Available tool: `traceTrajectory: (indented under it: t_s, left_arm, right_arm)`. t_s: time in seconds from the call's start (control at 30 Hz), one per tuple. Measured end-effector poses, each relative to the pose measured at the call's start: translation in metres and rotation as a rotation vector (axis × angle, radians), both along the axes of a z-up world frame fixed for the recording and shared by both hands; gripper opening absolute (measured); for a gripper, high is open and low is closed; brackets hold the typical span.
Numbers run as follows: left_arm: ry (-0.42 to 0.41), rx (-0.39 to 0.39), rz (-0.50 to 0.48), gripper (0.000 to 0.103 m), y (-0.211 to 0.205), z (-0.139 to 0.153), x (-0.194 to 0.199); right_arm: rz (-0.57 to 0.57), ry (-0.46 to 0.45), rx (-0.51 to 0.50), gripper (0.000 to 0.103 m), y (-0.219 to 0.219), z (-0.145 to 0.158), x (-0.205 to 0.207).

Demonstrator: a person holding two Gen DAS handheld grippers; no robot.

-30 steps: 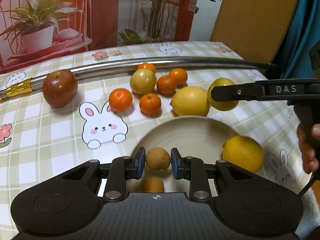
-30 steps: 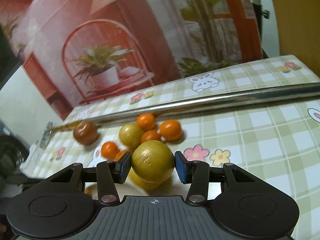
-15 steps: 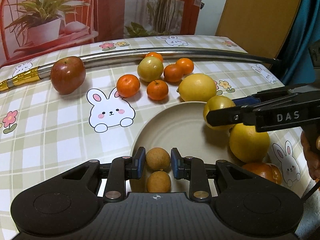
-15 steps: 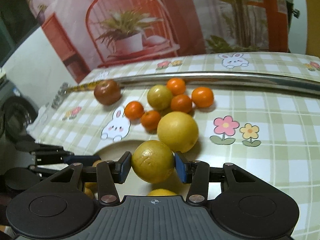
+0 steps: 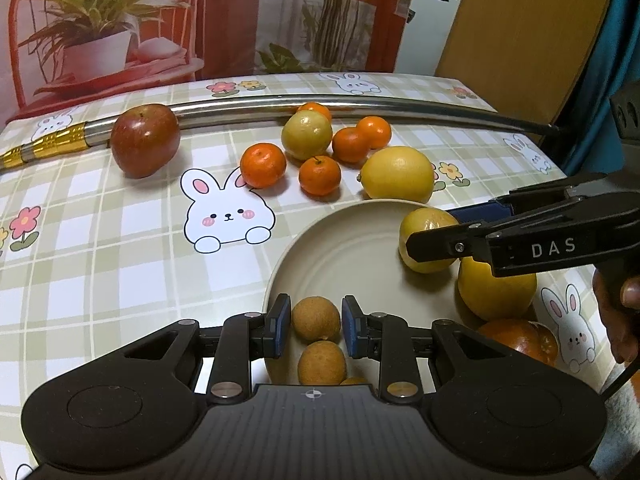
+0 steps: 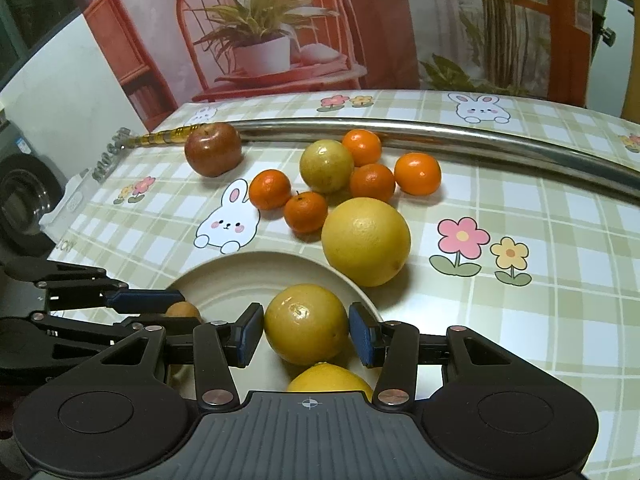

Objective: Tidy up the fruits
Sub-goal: 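Lower the kiwi onto the plate and open the left gripper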

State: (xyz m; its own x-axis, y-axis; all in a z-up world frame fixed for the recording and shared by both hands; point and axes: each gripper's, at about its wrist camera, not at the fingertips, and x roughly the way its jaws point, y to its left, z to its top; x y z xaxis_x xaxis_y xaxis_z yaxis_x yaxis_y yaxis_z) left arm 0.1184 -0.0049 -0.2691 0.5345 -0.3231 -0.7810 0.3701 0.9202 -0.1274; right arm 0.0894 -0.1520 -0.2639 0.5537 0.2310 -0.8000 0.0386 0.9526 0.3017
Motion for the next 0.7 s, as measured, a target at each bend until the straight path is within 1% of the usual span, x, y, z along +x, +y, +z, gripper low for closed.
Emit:
traceTrajectory:
  t_s: [0.2,0.3,0.6,0.67,0.7]
  left_arm:
    - [0.015,-0.037,0.042,0.032,0.007,0.006,-0.001]
    - [0.007,-0.050,0.054,0.036,0.010,0.011,-0.004]
    - [-0.018,-0.083,0.098,0.037,0.018,0.023,-0.010]
    - [-0.023,-0.085,0.110,0.037,0.020,0.025,-0.010]
    - [-0.023,-0.087,0.118,0.037,0.021,0.025,-0.010]
  right_arm:
    - [-0.004,-0.005,-0.033,0.044,0.002,0.006,-0.001]
    - [-0.005,-0.015,-0.051,0.044,0.003,0.011,-0.003]
    - [-0.018,-0.053,-0.092,0.045,0.008,0.028,-0.008]
    - [-0.027,-0.064,-0.099,0.046,0.007,0.032,-0.009]
    - [-0.035,-0.069,-0.099,0.049,0.007,0.034,-0.010]
